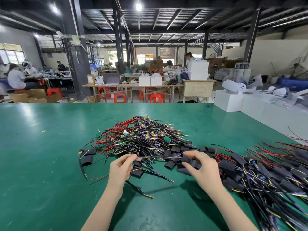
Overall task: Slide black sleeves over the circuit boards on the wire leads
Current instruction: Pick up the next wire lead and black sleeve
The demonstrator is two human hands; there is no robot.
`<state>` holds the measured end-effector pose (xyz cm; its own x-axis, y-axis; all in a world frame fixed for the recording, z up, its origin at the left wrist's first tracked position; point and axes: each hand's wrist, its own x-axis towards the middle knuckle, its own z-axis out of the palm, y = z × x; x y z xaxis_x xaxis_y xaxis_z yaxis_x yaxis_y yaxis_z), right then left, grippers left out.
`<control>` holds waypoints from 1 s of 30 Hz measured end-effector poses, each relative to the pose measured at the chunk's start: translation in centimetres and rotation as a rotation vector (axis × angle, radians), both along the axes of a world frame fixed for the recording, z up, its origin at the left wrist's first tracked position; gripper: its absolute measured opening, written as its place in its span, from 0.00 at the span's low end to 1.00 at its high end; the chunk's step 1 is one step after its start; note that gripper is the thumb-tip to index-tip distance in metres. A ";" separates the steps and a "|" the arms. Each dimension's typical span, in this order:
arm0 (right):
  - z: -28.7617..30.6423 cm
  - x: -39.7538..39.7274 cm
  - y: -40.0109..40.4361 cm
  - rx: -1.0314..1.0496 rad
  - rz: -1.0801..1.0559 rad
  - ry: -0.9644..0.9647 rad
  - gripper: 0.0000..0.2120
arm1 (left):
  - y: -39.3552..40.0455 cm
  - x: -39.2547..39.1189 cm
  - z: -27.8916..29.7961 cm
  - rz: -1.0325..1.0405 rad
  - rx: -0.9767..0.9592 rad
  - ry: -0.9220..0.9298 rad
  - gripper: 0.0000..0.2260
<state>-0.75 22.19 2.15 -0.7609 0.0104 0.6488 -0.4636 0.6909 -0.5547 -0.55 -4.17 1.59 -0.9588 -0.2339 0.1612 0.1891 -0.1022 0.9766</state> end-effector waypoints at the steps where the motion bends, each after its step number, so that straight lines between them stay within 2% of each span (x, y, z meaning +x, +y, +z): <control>1: 0.0 0.0 0.0 0.019 0.004 0.005 0.17 | 0.1 0.0 0.0 -0.002 -0.012 0.003 0.09; 5: -0.1 -0.1 0.2 0.209 0.002 0.095 0.19 | 0.2 -0.1 -0.2 0.009 -0.178 0.063 0.10; 9: -0.4 -0.3 0.4 0.490 -0.006 0.240 0.20 | 0.6 0.2 -0.3 0.019 -0.494 0.186 0.10; 12: -1.1 -0.2 0.3 0.636 0.021 0.258 0.20 | 1.3 0.6 -0.4 0.003 -0.651 0.235 0.08; 14: -1.4 -0.1 -0.1 0.656 0.040 0.247 0.21 | 1.8 1.1 -0.4 -0.028 -0.695 0.245 0.07; 17: -1.5 0.3 -0.9 0.545 0.094 0.226 0.21 | 2.4 1.8 -0.4 -0.111 -0.735 0.270 0.07; 21: -1.3 0.9 -2.4 0.432 0.163 0.199 0.20 | 2.9 2.1 -0.3 -0.246 -0.649 0.271 0.06; 25: -1.1 1.4 -3.1 0.425 0.205 0.183 0.19 | 3.1 2.0 -0.4 -0.266 -0.609 0.262 0.10; 30: -1.3 1.3 -3.2 0.401 0.231 0.161 0.19 | 3.3 2.0 -0.4 -0.337 -0.528 0.242 0.09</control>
<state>0.52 18.94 0.89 -0.6037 -0.4219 0.6764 -0.6879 0.7044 -0.1747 1.41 -0.90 1.18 -0.8882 0.2414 0.3910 0.4501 0.2862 0.8458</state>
